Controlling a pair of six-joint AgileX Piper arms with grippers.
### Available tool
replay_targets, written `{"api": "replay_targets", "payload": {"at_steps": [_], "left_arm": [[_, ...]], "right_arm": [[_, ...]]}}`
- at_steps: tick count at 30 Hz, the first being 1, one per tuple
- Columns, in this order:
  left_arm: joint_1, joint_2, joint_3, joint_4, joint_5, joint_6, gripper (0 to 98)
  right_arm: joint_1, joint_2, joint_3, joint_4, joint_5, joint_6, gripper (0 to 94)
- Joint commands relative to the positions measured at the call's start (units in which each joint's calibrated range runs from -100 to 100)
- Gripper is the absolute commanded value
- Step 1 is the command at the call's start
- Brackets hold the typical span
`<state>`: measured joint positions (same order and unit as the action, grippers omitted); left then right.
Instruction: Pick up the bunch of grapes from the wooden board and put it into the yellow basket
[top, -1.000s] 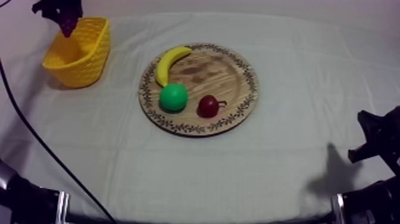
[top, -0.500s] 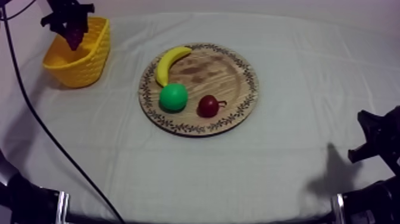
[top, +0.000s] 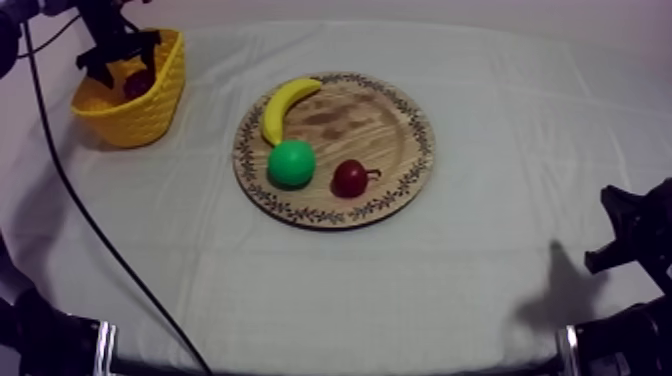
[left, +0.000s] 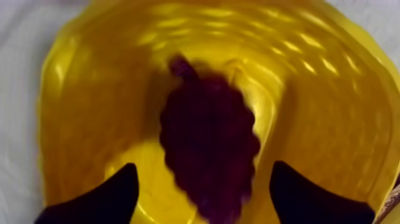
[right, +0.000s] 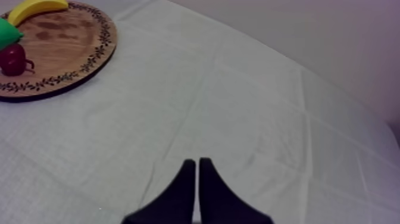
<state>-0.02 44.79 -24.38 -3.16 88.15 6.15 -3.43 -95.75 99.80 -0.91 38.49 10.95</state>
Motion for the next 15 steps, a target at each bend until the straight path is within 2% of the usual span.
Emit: {"api": "replay_targets", "payload": {"at_steps": [1,8,15], "left_arm": [[-0.1,-0.3,0.3,0.2,-0.2,-0.2,92.0],[-0.4,-6.0,5.4,1.02,-2.3,-0.3,94.8],[-0.4,-17.5,15.2,2.03,-7.8,-0.3,85.5]], "right_arm": [[0.0,0.0,0.0,0.0,0.0,0.0,0.3],[0.0,0.0,0.0,0.0,0.0,0.0,0.3],[0.0,0.0,0.0,0.0,0.0,0.0,0.3]]}}
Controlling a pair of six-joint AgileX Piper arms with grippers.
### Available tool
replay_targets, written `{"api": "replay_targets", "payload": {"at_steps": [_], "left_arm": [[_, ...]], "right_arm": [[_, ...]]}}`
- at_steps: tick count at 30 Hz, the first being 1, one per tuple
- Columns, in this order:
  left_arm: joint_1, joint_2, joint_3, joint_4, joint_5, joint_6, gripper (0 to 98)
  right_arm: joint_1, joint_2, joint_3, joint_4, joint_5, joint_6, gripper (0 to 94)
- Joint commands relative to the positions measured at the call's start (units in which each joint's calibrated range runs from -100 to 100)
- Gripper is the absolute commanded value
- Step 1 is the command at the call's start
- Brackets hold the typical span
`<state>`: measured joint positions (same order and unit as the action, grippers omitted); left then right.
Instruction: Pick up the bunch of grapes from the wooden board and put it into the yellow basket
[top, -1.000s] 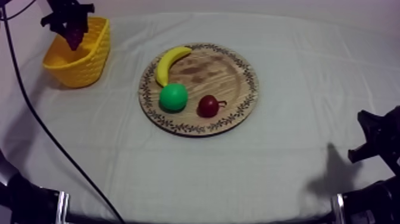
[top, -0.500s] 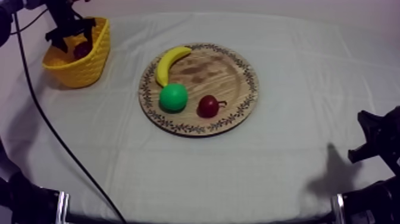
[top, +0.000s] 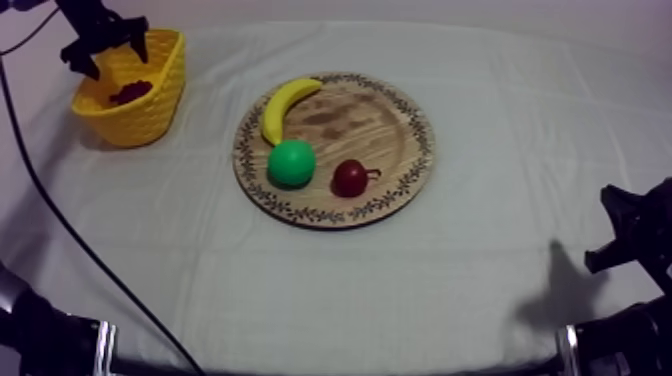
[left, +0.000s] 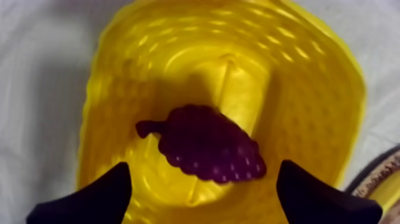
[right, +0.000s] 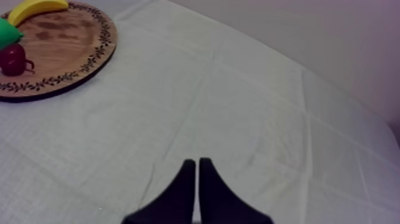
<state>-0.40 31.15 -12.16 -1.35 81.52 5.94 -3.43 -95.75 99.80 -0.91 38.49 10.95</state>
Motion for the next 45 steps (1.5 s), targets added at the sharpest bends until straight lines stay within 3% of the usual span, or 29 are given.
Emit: {"api": "replay_targets", "payload": {"at_steps": [1,9,21,29,34,38,45], "left_arm": [[0.0,-5.7,4.6,0.46,-2.3,-0.2,82.7],[0.3,-22.0,20.3,1.35,-12.9,-1.6,61.1],[2.2,-46.1,46.3,1.07,-28.5,-3.3,45.1],[3.7,-58.7,64.2,0.94,-40.7,-2.6,26.3],[4.2,-65.4,75.2,-1.68,-47.9,-1.3,14.8],[4.2,-70.9,82.8,-4.2,-52.0,0.7,11.6],[4.4,-83.1,94.3,-5.36,-54.6,2.6,2.4]], "right_arm": [[0.0,0.0,0.0,0.0,0.0,0.0,0.3],[0.0,0.0,0.0,0.0,0.0,0.0,0.3],[-0.1,0.0,0.0,0.0,0.0,0.0,0.3],[-0.1,0.0,0.0,0.0,0.0,0.0,0.3],[-0.1,0.0,0.0,0.0,0.0,0.0,0.3],[-0.1,0.0,0.0,0.0,0.0,0.0,0.3],[-0.1,0.0,0.0,0.0,0.0,0.0,0.3]]}}
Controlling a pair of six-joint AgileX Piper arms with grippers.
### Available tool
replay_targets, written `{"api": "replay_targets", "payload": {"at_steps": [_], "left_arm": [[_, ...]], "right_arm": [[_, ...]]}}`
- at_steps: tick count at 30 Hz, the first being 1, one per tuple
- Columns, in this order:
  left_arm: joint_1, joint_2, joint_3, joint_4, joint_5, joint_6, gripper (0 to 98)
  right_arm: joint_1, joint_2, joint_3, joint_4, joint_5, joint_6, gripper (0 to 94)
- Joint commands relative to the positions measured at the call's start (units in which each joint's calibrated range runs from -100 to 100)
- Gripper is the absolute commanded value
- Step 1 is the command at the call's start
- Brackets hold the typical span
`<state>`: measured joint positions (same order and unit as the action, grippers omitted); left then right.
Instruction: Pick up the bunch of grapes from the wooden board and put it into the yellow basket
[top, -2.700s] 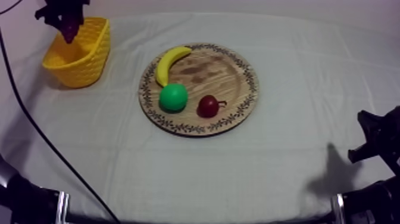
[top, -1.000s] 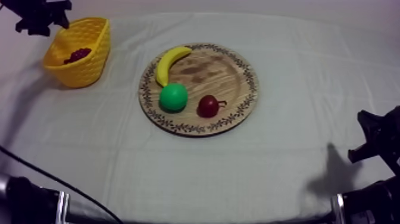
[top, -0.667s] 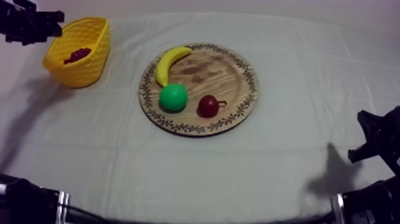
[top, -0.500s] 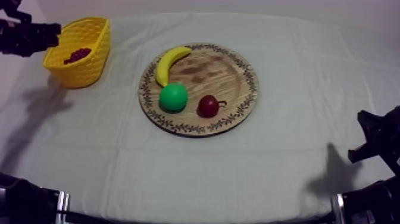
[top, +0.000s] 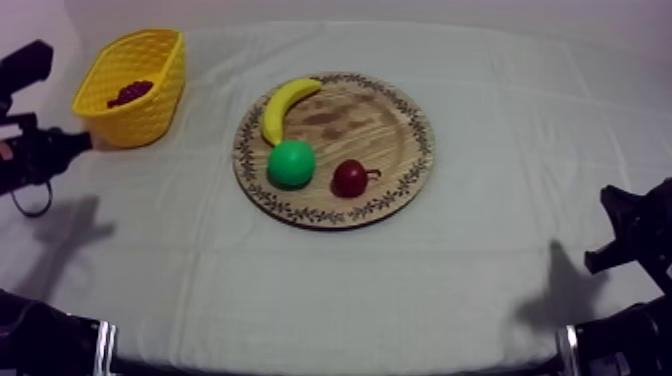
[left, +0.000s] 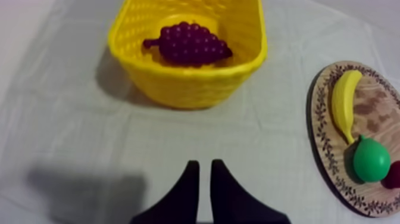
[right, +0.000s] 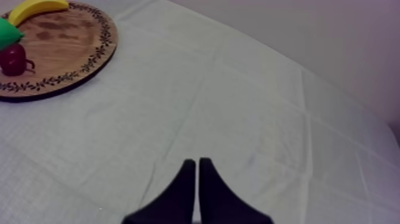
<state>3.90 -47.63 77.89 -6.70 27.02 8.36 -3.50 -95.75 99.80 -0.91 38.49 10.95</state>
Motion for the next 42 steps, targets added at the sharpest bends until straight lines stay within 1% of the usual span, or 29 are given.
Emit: {"api": "replay_targets", "payload": {"at_steps": [1,2,6,9,11,18,20,24,25,27,31,34,37,42], "left_arm": [[0.2,-6.2,5.7,-0.04,-0.2,0.4,1.7],[0.3,-8.0,7.1,-0.18,-0.3,0.7,1.2],[0.7,-16.0,12.0,-1.72,0.0,3.6,0.4],[0.7,-22.1,15.4,-1.95,0.7,4.6,0.1],[0.7,-25.9,17.2,-2.01,2.3,4.9,0.1],[0.8,-35.4,19.3,1.65,8.2,-2.3,0.0],[0.9,-37.4,19.3,2.29,8.9,-3.3,0.0],[0.8,-40.6,19.3,2.86,9.9,-4.7,0.0],[0.7,-41.3,19.2,2.98,10.1,-4.6,0.0],[0.4,-42.7,19.3,3.28,10.3,-3.4,0.0],[0.2,-45.3,19.6,3.72,10.3,1.1,0.0],[0.0,-47.9,19.9,3.95,9.7,3.5,0.0],[-0.6,-50.6,20.4,4.05,9.0,4.2,0.0],[-0.9,-52.1,20.8,4.16,8.5,3.8,0.0]], "right_arm": [[0.0,0.0,0.0,0.0,0.0,0.0,0.3],[0.0,0.0,0.0,0.0,0.0,0.0,0.3],[0.0,0.0,0.0,0.0,0.0,0.0,0.3],[0.0,0.0,0.0,0.0,0.0,0.0,0.3],[0.0,0.0,0.0,0.0,0.0,0.0,0.3],[0.0,0.0,0.0,0.0,0.0,0.0,0.3],[0.0,0.0,0.0,0.0,0.0,0.0,0.3],[0.0,0.0,0.0,0.0,0.0,0.0,0.3],[0.0,0.0,0.0,0.0,0.0,0.0,0.3],[0.0,0.0,0.0,0.0,0.0,0.0,0.3],[0.0,0.0,0.0,0.0,0.0,0.0,0.3],[0.0,0.0,0.0,0.0,0.0,0.0,0.3],[0.0,0.0,0.0,0.0,0.0,0.0,0.3],[0.0,0.0,0.0,0.0,0.0,0.0,0.3]]}}
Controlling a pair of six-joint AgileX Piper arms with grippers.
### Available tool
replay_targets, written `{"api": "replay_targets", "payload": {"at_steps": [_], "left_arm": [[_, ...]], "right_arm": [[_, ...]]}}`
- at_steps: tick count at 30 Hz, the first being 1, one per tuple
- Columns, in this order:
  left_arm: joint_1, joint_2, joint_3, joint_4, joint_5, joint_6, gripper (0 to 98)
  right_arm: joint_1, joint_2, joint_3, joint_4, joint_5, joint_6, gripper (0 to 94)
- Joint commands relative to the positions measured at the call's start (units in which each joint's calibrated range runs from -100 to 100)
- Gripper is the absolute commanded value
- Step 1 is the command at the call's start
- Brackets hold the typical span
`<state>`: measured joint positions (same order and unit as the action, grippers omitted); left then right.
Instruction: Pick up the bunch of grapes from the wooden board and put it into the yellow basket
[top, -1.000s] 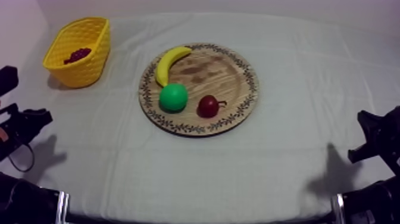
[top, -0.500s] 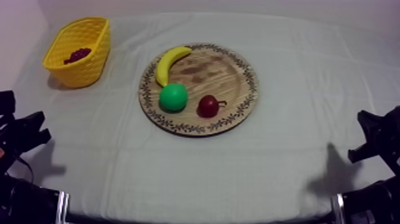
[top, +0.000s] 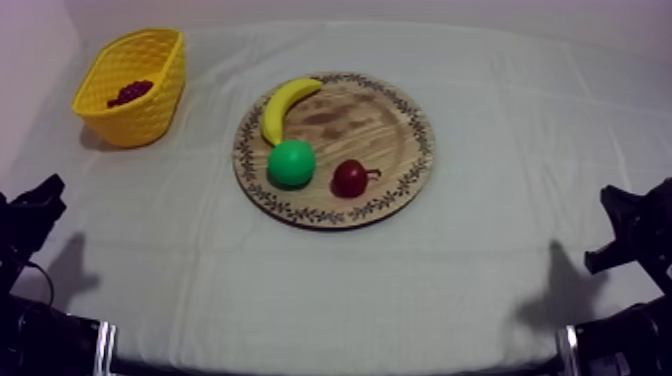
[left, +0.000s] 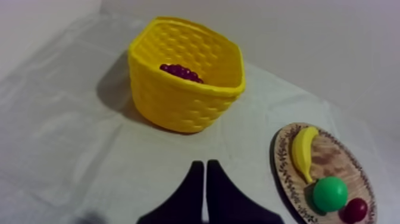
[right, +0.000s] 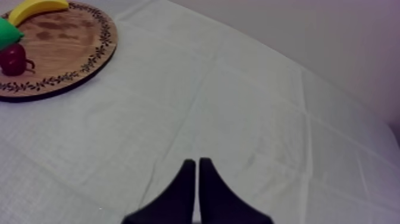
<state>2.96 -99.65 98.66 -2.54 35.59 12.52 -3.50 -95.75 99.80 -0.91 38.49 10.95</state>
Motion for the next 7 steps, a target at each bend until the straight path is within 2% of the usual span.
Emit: {"api": "replay_targets", "payload": {"at_steps": [1,7], "left_arm": [[0.0,-0.1,0.1,0.01,-0.1,-0.4,0.0],[-0.2,-0.3,0.5,0.02,-1.0,-0.5,0.0]], "right_arm": [[0.0,0.0,0.0,0.0,0.0,0.0,0.3],[0.0,0.0,0.0,0.0,0.0,0.0,0.3]]}}
